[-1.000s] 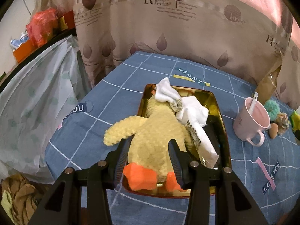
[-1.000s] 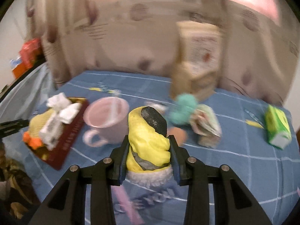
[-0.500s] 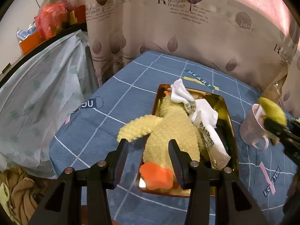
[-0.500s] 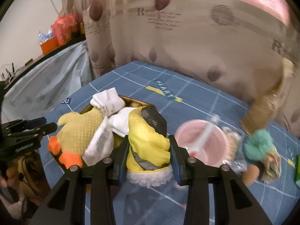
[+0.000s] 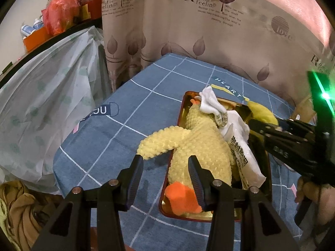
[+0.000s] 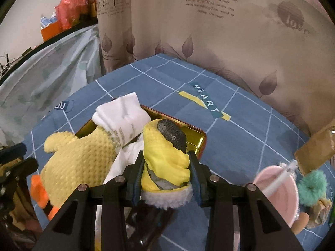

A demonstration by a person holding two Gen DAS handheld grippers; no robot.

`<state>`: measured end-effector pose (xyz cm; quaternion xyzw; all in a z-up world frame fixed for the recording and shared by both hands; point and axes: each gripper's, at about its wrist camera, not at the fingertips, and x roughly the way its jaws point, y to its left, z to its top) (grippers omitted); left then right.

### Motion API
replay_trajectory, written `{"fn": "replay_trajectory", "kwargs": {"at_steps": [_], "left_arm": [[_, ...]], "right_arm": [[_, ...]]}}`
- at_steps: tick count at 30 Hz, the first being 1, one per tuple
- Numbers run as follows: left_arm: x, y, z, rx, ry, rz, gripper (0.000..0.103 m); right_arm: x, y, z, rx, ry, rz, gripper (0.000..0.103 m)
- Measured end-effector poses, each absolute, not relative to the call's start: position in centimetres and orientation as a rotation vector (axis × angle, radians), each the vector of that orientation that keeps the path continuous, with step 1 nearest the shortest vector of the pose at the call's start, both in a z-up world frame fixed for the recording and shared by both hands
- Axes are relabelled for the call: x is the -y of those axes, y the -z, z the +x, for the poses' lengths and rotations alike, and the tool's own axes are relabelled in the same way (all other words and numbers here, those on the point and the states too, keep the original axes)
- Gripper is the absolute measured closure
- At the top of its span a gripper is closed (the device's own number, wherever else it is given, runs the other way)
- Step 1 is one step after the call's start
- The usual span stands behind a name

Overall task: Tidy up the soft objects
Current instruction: 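Carry the yellow plush bird into the gold tray and open the right tool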

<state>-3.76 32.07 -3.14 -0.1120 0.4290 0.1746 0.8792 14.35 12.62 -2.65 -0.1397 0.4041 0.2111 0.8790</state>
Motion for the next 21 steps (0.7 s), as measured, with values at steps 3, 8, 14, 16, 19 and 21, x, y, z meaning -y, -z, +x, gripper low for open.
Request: {"fn": "replay_trajectory", "kwargs": {"at_steps": [3,8,14,16,19,21], "left_arm": [[-32.0,3.2,-3.8,-0.889,-0.355,-0.227,0.058],[-32.0,3.5,-3.6,-0.897,-0.354,-0.223,0.058],[-32.1,3.6,-3.3,-0.905,-0.357,-0.227,0.058],[-32.1,3.6,-3.3,-0.905,-0.357,-0.226,0.058],[-32.1,3.7,-3.4,-0.903,-0.357,-0.223,0.058],[-32.1,3.7,-3.4,-0.904,-0.359,-0.224,0.058]], "right_arm": [[-13.2,3.3,15.2,-0.857,-0.436,-0.287,0.067],[-14.3,4.2,16.1,-0.873,-0.434,-0.289,0.063],[-14.8,4.3,16.0,-0.866,-0.448,-0.292,0.051],[-14.7,4.2,15.8,-0.864,-0.451,-0.291,0.048],[-14.6,3.9,15.5,-0.857,-0.459,-0.278,0.046],[-14.6,3.7,15.3,-0.855,-0.474,-0.272,0.045]]}}
